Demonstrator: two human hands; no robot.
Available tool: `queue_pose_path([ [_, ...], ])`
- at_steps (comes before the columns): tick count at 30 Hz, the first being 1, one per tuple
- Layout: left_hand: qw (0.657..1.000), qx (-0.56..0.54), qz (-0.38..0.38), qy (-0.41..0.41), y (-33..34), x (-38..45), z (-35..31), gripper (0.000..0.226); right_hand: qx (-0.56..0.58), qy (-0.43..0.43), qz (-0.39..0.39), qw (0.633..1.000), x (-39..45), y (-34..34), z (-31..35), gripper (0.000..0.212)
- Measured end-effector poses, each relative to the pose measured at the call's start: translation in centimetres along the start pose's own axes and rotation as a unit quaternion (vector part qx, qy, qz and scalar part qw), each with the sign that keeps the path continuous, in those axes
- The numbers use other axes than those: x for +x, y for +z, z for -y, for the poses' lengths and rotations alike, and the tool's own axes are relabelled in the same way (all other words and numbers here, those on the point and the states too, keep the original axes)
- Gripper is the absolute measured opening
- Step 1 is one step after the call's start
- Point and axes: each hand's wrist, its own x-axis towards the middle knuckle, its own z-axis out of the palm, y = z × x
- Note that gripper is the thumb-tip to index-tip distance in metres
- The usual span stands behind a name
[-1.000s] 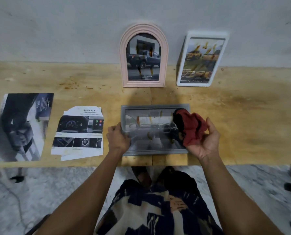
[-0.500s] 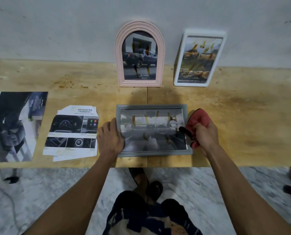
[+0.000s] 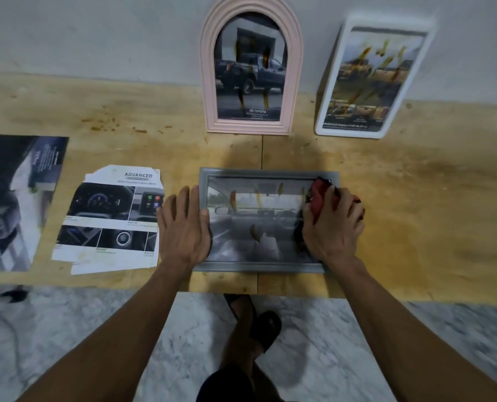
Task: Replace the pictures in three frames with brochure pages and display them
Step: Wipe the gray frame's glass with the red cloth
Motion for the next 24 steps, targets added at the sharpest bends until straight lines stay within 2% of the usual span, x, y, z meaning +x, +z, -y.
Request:
queue_pose_path([
  [3,1.0,-0.006,-0.005,-0.014,0.4,-0.2,0.0,0.062,-0.031,-0.006,-0.024,0.999,-0.3,1.2,0.2,0.061],
  [8,1.0,-0.001,0.003,-0.031,1.0,-0.1,0.1,0.064,-0.04,-0.014,-0.014,0.999,-0.6,2.3,2.6,0.053],
  [16,0.999,0.004,0.01,-0.035,1.0,0.1,0.1,0.064,0.078,-0.003,0.028,0.997,-0.2,2.4,6.1,0.058],
  [24,0.999,0.008,0.018,-0.04,1.2,0.1,0.2,0.063,0.132,-0.018,0.058,0.989,-1.4,2.3,9.0,0.062],
])
